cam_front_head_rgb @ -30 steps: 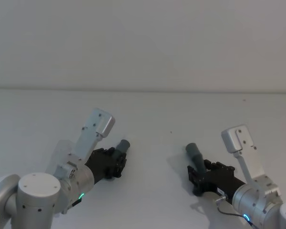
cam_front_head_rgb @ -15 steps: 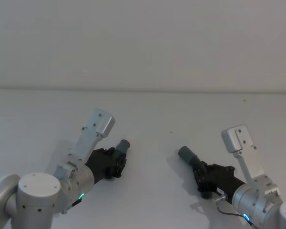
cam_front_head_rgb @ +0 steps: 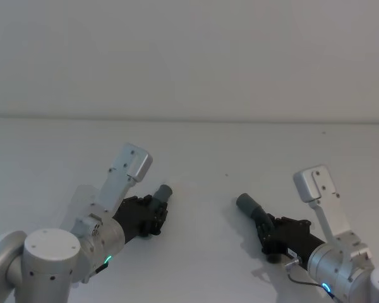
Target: Use both hands to pick up one end of the pipe from the table, align the ends, and insert them.
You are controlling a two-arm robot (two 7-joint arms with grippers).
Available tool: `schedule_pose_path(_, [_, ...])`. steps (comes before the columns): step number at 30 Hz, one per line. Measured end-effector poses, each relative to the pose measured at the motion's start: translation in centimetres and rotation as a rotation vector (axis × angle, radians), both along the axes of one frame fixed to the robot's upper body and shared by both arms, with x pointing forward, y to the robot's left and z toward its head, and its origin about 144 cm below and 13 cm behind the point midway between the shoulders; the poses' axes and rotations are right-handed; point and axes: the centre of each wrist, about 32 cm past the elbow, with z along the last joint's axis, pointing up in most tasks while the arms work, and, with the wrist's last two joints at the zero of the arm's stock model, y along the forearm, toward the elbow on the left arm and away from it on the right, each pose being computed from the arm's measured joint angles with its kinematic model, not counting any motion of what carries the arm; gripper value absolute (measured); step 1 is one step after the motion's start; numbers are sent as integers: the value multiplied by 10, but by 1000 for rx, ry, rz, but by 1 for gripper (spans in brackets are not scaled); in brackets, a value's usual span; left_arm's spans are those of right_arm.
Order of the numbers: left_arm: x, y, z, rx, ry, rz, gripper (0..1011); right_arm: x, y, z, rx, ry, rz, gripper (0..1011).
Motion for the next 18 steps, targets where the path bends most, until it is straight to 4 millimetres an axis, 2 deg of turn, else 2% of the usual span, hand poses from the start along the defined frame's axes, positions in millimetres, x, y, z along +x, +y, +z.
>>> schedule_pose_path(10, [1, -2, 2, 9, -6, -3, 334, 2, -2, 0, 9, -14, 21, 151])
schedule_pose_path(18, [4, -3, 10, 27, -35, -31, 334, 7, -13, 6, 45, -80, 82, 149])
